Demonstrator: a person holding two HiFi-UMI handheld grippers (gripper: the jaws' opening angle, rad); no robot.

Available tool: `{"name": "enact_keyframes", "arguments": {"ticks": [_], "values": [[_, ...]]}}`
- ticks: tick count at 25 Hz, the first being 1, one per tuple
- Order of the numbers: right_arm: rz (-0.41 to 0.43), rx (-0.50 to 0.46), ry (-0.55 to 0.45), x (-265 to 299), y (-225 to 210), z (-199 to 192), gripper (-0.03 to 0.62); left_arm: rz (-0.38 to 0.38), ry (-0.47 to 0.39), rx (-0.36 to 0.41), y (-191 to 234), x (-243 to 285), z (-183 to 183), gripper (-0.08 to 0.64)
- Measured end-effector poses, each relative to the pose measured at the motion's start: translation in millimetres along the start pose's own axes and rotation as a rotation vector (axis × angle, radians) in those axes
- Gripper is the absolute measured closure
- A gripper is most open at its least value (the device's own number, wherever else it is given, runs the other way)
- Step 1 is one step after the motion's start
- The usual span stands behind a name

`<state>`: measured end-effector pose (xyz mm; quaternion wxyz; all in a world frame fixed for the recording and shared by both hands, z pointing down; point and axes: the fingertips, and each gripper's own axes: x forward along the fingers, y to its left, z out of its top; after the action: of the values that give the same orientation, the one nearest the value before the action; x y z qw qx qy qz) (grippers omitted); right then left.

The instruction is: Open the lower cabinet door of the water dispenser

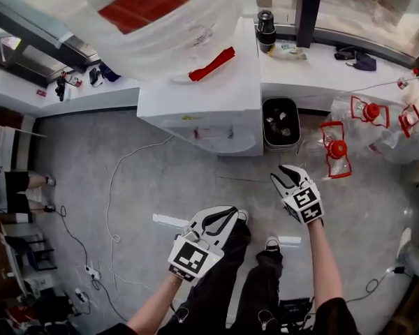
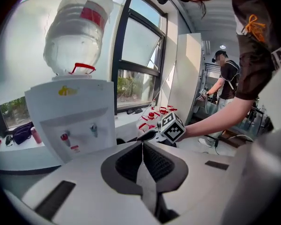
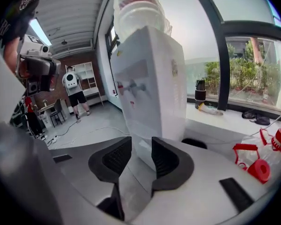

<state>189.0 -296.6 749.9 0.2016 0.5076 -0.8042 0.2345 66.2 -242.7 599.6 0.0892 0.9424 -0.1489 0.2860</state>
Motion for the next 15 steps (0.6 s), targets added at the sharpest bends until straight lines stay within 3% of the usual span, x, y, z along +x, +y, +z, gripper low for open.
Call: {"name": "enact_keyframes", "arguments": {"ticks": [7,15], "values": [[-0.022,-0.008,0.015,106.0,-44.1,-64.5,0.425,-0.019,0.029,0.021,40.9,70.0,-62.4,0.54],[-0.033,-0.042,0.063,187.0,-75.5,-101.8,0.362,-0.01,0.027,0.012,77.6,118.4,-95.3,0.54]]}}
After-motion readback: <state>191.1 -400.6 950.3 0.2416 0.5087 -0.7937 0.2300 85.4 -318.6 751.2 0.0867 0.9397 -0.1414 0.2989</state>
